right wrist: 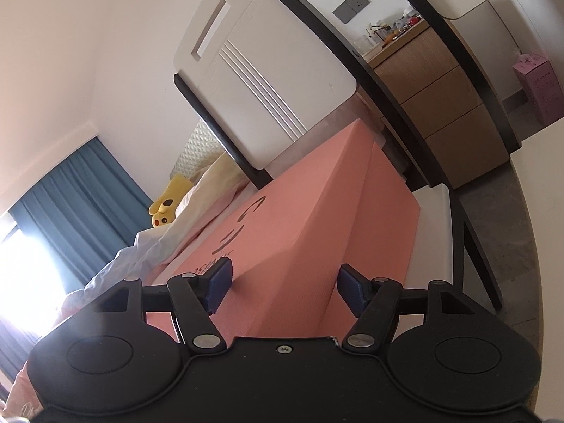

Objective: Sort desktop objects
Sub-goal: 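Lower the pink lid onto the box with both tools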

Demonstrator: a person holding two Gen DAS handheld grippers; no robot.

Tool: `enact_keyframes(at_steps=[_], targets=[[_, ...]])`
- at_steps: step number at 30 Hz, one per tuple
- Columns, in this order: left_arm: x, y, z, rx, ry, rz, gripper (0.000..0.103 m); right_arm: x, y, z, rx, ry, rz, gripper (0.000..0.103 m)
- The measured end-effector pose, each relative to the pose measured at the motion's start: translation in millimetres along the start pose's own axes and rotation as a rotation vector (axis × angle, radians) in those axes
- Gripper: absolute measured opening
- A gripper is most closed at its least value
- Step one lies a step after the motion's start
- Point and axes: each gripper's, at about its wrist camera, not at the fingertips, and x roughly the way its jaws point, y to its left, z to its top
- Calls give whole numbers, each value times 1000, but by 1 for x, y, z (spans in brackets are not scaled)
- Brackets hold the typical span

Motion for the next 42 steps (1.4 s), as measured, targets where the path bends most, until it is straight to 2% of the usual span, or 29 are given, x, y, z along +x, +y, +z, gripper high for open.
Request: enact_keyframes(at_steps=[3,10,14,18,19,22,24,26,31,34,42], targets=[[-2,-1,-3,6,-32,19,74,1,9,-2,-56,23,4,74],[-10,-5,-9,29,-96,74,76,0,14,-4,-55,33,-1,74],[-12,-14,-14,82,-110,98,84,-1,16,-5,-57,33,-7,74],[-15,-19,-18,118,-141,136,87,-2,17,-6,-59,33,-12,74],[-17,-22,-20,137,-172,159,90,-2,18,-5,-55,39,-13,74],[-19,-37,-29,259,-258,255,90,-2,20,-9,-56,66,-18,74],[-13,-46,-36,342,-247,303,90,-2,20,-12,-52,69,-27,75],[-10,-50,-40,371,-235,315,90,-3,22,-13,-65,67,-42,77],[-10,-49,-42,370,-218,315,92,-9,34,-11,-156,66,-80,86],[-11,-49,-46,363,-211,326,93,-14,37,-11,-163,68,-70,86],[-18,-74,-78,495,-281,388,93,-22,37,-18,-147,91,-92,86]])
